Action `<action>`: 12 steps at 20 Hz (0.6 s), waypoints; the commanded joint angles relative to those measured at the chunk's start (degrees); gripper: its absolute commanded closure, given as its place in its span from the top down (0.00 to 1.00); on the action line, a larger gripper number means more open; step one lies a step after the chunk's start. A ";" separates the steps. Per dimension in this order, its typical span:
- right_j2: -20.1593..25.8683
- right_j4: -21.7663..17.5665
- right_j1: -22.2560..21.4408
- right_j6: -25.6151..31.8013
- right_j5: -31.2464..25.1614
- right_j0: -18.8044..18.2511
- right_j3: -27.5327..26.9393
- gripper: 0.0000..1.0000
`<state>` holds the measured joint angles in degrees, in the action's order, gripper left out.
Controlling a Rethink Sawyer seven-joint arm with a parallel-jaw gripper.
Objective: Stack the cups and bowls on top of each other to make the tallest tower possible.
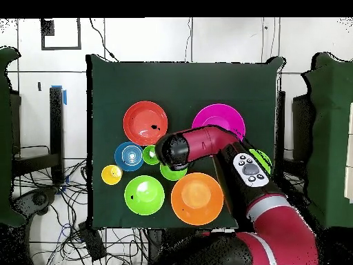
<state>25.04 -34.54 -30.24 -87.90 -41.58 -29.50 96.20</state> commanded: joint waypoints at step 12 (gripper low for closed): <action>4.39 -5.41 0.56 16.31 -7.65 -2.21 -6.91 1.00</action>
<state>25.69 -35.36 -30.44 -87.90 -43.66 -31.49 94.41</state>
